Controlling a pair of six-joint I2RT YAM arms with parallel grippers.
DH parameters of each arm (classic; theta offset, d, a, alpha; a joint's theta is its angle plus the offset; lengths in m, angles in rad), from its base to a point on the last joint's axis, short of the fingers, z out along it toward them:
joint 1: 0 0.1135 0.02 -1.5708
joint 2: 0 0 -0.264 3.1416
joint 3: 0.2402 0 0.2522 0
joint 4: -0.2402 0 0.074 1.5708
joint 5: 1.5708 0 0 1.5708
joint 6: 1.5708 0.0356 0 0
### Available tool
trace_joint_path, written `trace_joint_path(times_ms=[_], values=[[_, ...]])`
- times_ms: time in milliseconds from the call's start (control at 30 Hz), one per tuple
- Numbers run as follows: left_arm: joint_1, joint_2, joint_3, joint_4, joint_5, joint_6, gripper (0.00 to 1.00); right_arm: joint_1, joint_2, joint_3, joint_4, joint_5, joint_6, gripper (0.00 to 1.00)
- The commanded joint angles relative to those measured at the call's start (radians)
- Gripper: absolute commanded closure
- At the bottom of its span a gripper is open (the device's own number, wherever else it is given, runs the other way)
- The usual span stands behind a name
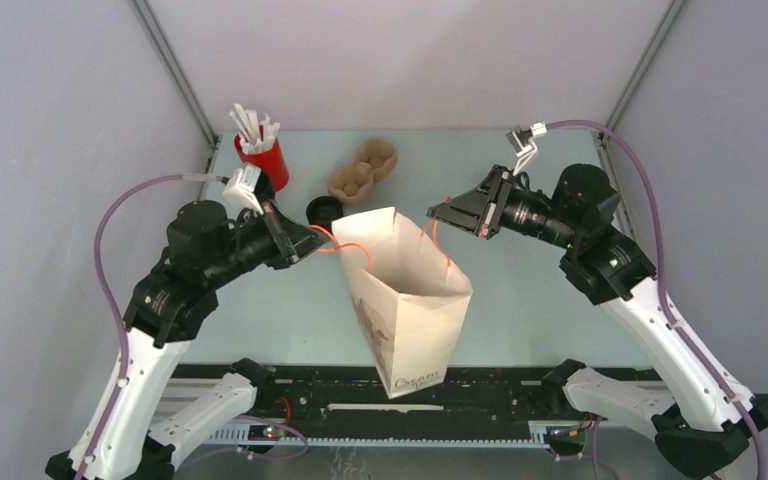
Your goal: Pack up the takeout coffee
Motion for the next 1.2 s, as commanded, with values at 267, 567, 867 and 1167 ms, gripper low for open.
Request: trace_joint_path(times_ms=[267,567,867,1167], values=[[-0.108,-0.235,-0.418,0.302,0.059,-0.029,1.00,-0.068,0.024,0.114,0.003,-0.204,-0.285,1.00],[-0.226,-0.320,-0.665,0.284,-0.090,-0.064,1.00,0.096,0.079,0.006,-0.082,-0.266,-0.593,1.00],[-0.266,-0.303,-0.617,0.305,-0.087,-0.068,1.00,0.066,0.024,-0.119,-0.011,-0.304,-0.529,1.00],[-0.265,-0.105,-0.242,0.341,-0.066,0.026,1.00,-0.003,0.019,0.176,-0.230,-0.217,-0.607,1.00]])
